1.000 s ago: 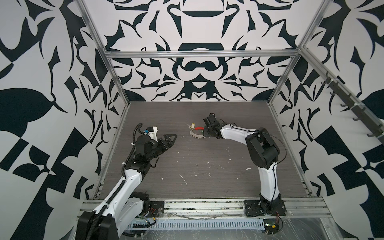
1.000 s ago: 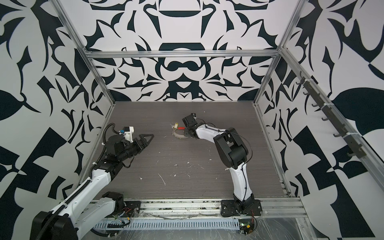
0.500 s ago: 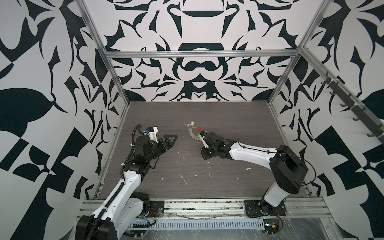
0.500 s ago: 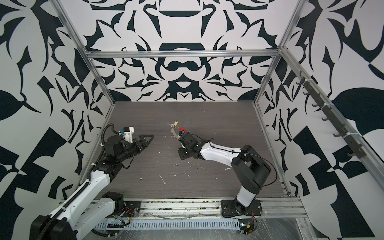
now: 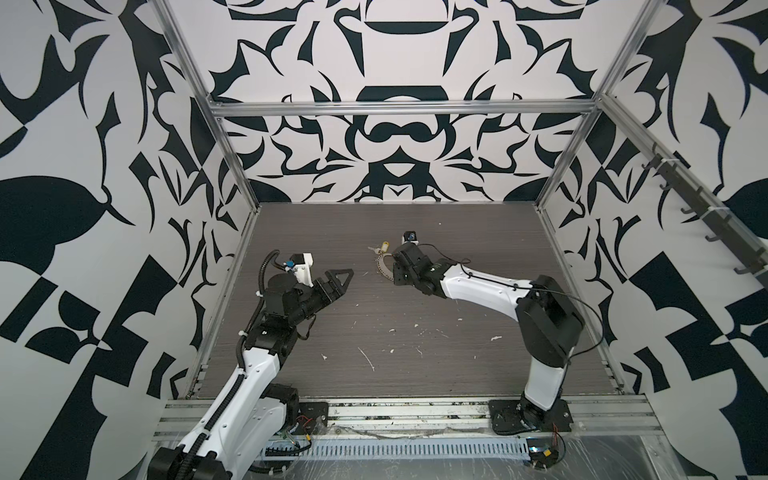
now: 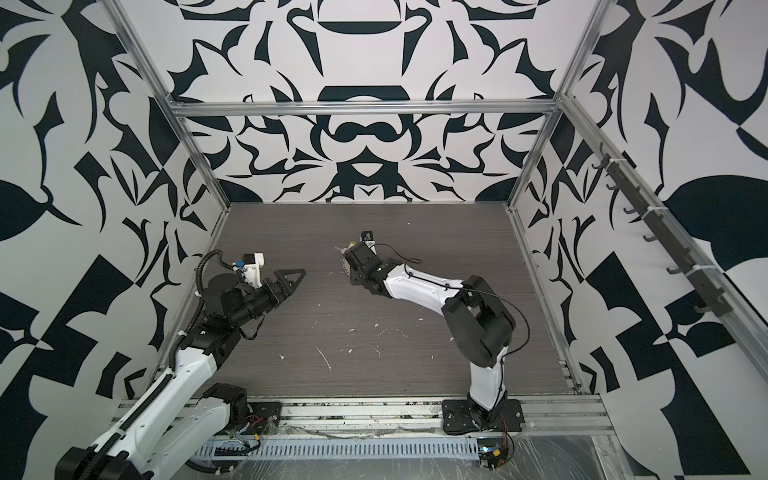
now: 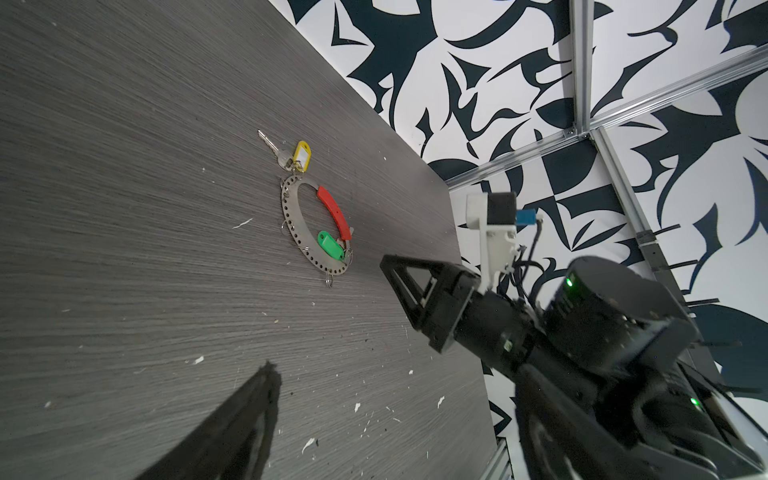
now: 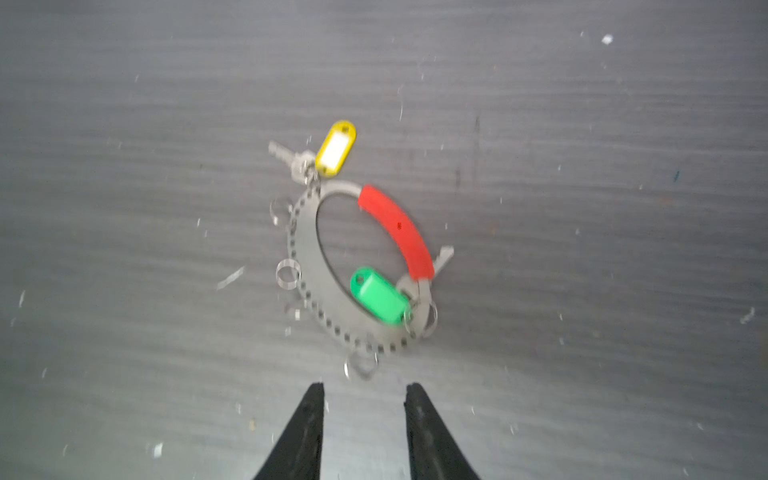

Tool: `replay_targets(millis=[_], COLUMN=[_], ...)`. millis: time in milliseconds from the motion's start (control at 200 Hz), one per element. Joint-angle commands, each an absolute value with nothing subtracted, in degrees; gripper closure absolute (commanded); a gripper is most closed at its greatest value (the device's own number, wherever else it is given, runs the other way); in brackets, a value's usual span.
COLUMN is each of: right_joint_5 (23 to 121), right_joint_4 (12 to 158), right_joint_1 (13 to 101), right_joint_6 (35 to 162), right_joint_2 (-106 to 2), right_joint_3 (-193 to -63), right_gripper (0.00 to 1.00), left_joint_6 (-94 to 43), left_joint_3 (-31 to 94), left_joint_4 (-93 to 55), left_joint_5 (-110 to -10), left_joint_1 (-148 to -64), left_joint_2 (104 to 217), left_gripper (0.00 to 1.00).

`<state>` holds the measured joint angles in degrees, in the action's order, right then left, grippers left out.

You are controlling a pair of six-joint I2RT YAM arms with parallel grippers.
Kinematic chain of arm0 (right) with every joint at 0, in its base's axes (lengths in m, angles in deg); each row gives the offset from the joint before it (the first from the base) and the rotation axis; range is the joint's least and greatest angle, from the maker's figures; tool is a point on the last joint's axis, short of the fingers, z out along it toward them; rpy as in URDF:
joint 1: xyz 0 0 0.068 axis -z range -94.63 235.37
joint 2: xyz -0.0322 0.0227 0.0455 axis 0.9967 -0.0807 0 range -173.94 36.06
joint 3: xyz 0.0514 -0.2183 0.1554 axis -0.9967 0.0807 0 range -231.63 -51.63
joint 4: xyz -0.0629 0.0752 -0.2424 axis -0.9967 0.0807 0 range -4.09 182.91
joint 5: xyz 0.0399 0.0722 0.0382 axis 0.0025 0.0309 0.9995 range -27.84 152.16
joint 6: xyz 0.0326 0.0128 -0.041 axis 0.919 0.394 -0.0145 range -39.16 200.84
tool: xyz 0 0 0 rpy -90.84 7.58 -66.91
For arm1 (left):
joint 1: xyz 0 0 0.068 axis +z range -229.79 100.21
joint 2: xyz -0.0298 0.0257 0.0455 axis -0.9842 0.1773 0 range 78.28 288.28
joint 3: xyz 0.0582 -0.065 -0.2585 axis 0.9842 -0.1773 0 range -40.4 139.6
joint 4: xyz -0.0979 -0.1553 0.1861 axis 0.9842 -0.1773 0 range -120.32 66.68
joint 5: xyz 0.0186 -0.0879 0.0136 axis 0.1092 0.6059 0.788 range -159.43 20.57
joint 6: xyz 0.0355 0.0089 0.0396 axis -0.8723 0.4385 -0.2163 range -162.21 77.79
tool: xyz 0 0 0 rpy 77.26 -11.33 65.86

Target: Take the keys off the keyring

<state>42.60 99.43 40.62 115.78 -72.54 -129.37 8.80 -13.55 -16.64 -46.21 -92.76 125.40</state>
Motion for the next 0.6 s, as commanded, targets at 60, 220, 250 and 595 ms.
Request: replay_targets(millis=[60,220,250,595], right_joint_5=[36.1,34.8,35.4,37.8], right_joint_4=[108.2,110.1,109.9,107.8], right_joint_1=[41.4,42.1,42.4,43.2], right_joint_6=[122.7,126.2,126.4,126.2], right_joint_2=[-78.2,-81.4,-81.9,-85.7], right_joint_3=[-137.5,-138.6,-138.6,-140.2], right_gripper=[0.63,0.64,0.64,0.64], left_joint_6=[8.5,8.2,8.2,7.7], left_joint_3=[-14.5,-14.7,-14.9,-15.2], left_joint_4=[-18.5,-18.9,-18.9,-18.9], left_joint_5=[-46.8,-46.9,-46.9,-46.9], left_joint_1=[-93.0,-93.0,-92.9,-93.0], left_joint_2=[124.3,124.2,124.2,124.2], left_gripper=[0.09,0.09,0.09,0.09])
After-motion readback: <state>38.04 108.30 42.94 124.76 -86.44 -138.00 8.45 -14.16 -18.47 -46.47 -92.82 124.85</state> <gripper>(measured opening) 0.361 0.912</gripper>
